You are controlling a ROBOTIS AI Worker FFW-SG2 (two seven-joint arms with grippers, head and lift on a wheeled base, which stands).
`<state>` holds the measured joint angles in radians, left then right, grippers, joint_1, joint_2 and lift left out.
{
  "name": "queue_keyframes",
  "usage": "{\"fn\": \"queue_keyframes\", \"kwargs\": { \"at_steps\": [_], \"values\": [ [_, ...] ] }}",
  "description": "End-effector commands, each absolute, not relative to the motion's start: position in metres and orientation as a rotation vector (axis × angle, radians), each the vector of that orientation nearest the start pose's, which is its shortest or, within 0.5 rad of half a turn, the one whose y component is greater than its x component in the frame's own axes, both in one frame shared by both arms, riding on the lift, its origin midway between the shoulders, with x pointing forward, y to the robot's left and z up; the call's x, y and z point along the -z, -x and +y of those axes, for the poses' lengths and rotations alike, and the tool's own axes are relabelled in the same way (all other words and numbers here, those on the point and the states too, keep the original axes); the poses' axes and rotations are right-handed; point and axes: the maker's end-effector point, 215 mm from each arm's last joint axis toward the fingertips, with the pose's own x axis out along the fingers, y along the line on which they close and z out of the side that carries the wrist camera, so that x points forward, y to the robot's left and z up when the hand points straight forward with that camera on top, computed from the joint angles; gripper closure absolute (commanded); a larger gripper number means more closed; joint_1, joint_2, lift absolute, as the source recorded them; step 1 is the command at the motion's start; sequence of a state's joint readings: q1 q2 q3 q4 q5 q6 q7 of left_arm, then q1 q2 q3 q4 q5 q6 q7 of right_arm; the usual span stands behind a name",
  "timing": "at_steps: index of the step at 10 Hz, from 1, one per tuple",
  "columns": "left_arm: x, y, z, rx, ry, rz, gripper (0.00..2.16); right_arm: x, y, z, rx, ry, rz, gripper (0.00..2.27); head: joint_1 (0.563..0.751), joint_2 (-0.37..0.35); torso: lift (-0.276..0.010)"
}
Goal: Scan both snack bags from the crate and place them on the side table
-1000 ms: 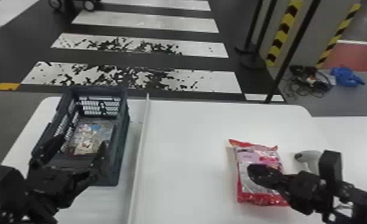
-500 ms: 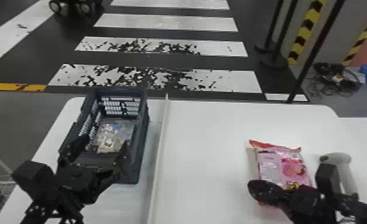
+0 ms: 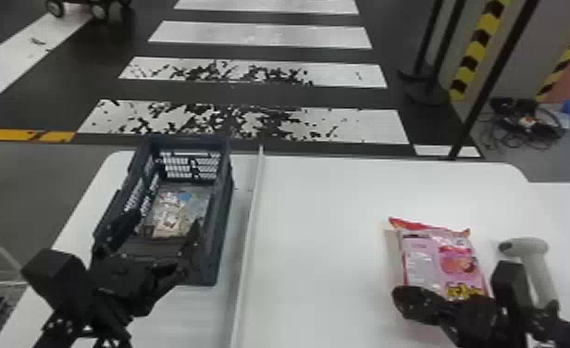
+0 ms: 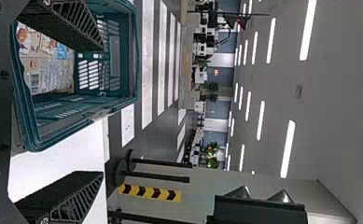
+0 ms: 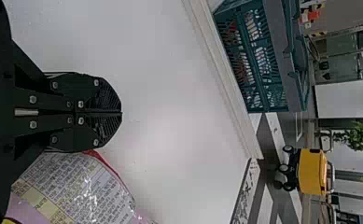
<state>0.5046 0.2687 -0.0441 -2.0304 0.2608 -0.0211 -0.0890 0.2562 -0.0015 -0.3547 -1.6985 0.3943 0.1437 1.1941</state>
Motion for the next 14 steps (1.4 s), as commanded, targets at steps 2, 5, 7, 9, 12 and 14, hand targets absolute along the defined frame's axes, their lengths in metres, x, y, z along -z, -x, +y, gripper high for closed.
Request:
{"fn": "queue_keyframes", "kwargs": {
  "at_steps": [2, 5, 7, 9, 12, 14],
  "values": [
    [0.344, -0.440, 0.209, 0.244, 0.046, 0.050, 0.04, 0.504, -0.390, -0.235, -0.800, 0.179, 0.539, 2.22, 0.695, -0.031, -0.098],
    [0.343, -0.440, 0.209, 0.244, 0.047, 0.047, 0.04, 0.511, -0.388, -0.239, -0.798, 0.191, 0.547, 2.22, 0.695, -0.038, -0.098],
    [0.343, -0.440, 0.208, 0.245, 0.047, 0.047, 0.04, 0.512, -0.387, -0.252, -0.776, 0.194, 0.553, 2.22, 0.695, -0.042, -0.098],
    [0.343, -0.440, 0.208, 0.245, 0.047, 0.047, 0.04, 0.511, -0.386, -0.259, -0.766, 0.197, 0.553, 2.22, 0.695, -0.060, -0.098],
    [0.345, -0.439, 0.207, 0.248, 0.048, 0.051, 0.04, 0.509, -0.384, -0.257, -0.774, 0.203, 0.549, 2.22, 0.695, -0.073, -0.098],
    [0.343, -0.439, 0.207, 0.250, 0.046, 0.049, 0.04, 0.509, -0.382, -0.248, -0.792, 0.203, 0.548, 2.21, 0.695, -0.069, -0.098]
  ]
}}
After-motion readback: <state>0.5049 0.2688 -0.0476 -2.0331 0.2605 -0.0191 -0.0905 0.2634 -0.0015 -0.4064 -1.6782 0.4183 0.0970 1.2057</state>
